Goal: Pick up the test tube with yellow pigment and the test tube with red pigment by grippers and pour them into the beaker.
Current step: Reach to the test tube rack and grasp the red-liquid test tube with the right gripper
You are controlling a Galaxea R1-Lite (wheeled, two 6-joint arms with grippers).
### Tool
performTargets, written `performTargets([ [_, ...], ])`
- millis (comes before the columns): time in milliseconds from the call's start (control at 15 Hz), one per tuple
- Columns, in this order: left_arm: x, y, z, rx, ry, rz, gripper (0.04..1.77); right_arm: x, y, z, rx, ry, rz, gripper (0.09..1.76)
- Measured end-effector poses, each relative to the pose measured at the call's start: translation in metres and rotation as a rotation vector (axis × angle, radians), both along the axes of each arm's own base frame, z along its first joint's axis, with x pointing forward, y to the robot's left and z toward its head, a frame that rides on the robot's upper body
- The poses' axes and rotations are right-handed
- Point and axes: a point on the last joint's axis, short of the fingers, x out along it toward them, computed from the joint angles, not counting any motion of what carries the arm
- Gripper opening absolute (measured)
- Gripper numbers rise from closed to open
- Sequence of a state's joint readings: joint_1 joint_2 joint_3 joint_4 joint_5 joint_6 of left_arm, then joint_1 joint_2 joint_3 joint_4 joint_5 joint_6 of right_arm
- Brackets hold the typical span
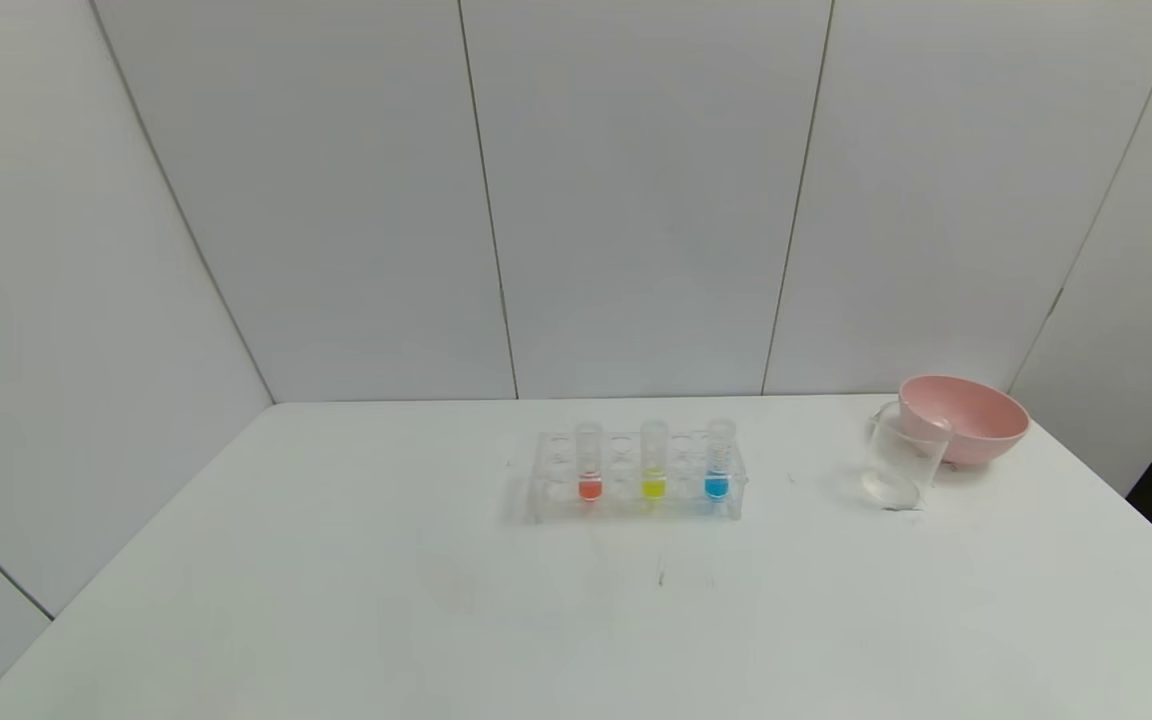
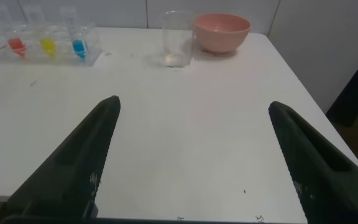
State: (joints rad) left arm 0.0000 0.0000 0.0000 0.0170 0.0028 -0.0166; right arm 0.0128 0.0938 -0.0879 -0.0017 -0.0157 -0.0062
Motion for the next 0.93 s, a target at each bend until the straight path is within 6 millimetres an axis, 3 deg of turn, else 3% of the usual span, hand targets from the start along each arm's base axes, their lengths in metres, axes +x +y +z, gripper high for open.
performTargets([
  [400,0.000,0.000,0.000,0.000,0.000,0.000,1.72,0.032,0.001,0.050,0.005,0.076,0.012,1.71],
  [733,0.000,0.000,0.000,0.000,0.000,0.000,1.72,0.086,0.006,0.076,-0.001,0.193,0.073,1.71],
  [933,0.000,0.000,0.000,0.000,0.000,0.000,1.72,0.118,0.023,0.085,0.004,0.280,0.212,1.71],
])
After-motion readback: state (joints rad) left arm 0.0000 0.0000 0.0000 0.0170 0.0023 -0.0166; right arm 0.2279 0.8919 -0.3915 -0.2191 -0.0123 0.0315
